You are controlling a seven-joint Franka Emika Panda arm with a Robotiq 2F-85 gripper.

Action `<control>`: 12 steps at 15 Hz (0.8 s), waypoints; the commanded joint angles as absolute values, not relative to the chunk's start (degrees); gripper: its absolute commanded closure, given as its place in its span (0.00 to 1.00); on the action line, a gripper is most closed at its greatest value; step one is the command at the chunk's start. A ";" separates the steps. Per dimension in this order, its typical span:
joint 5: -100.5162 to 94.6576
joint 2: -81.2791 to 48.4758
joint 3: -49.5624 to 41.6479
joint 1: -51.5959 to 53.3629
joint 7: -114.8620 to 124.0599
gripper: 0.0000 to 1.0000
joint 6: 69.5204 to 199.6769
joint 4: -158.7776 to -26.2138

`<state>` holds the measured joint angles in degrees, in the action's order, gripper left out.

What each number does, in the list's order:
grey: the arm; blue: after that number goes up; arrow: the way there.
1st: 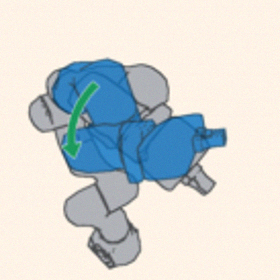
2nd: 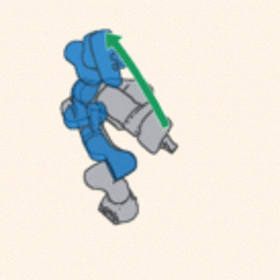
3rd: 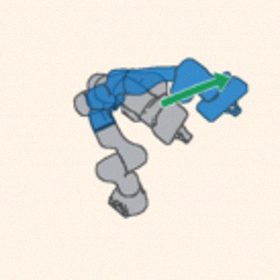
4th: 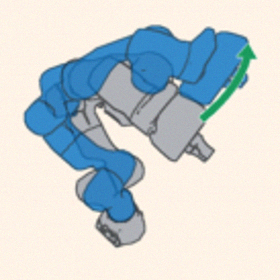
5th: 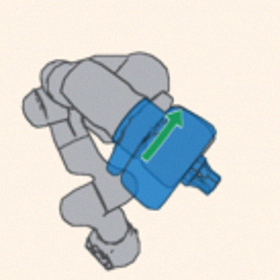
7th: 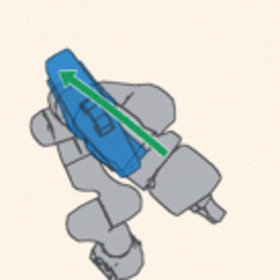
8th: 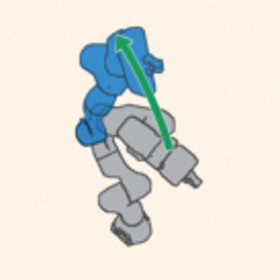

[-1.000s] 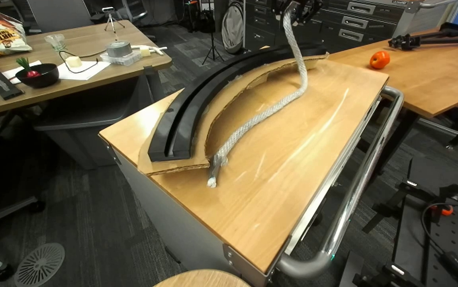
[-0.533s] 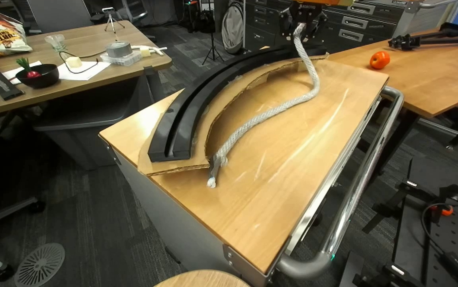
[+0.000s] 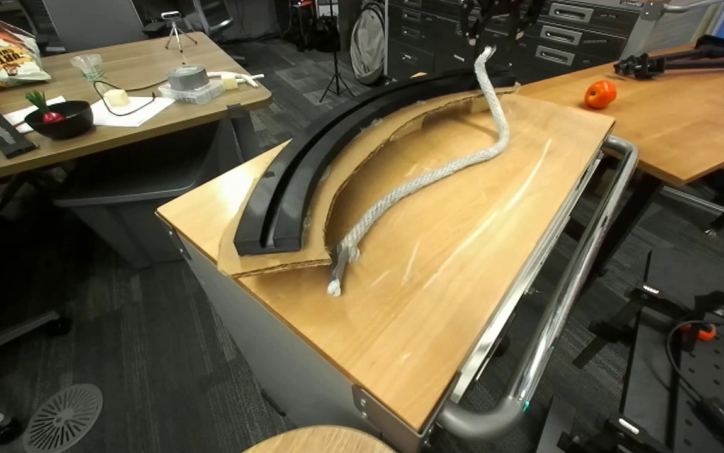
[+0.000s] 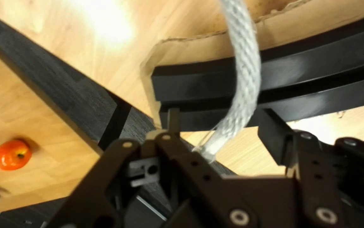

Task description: Put the white rope on the cardboard

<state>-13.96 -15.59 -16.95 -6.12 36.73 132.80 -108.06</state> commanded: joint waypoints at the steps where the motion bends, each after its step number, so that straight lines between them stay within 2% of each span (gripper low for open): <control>1: -22.89 -7.28 -17.68 -5.10 35.03 0.05 127.05 -112.45; 2: -24.01 -5.40 -16.72 -5.75 30.96 0.00 123.85 -113.47; 5: -22.17 -0.61 -14.85 -7.32 21.16 0.00 121.80 -118.13; 12: 1.21 4.73 -13.73 -9.16 4.71 0.00 126.48 -131.66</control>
<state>-7.40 1.12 -14.72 -7.77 10.35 124.44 -125.32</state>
